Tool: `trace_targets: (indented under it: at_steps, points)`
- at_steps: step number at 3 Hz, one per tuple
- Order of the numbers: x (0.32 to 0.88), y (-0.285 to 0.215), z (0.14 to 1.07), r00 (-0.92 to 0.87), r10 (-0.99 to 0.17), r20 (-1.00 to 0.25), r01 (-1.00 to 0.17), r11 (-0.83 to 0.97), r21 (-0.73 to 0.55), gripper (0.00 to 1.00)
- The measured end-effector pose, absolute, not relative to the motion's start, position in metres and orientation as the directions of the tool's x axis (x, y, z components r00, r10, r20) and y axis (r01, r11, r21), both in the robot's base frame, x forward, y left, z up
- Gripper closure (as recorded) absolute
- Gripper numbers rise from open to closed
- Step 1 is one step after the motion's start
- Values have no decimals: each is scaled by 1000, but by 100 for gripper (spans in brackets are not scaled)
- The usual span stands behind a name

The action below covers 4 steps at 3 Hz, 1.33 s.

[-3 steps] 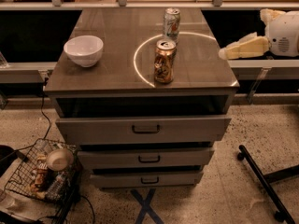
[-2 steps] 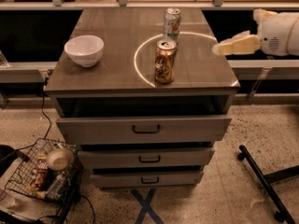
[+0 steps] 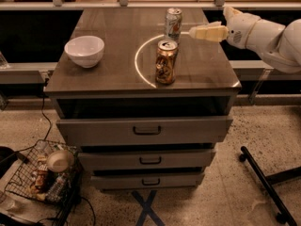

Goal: Place 7up can into white bowl

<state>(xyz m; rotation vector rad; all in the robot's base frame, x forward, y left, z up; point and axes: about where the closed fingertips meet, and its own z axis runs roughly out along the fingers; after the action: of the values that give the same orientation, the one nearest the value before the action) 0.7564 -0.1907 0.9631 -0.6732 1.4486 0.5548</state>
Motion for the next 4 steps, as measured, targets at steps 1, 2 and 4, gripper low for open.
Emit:
trace_targets:
  at_steps: [1, 2, 4]
  points:
    - [784, -172, 964, 61, -50, -997, -725, 684, -78, 0]
    - [805, -152, 959, 46, -79, -996, -735, 673, -87, 0]
    - [841, -112, 943, 30, -60, -998, -750, 659, -62, 0]
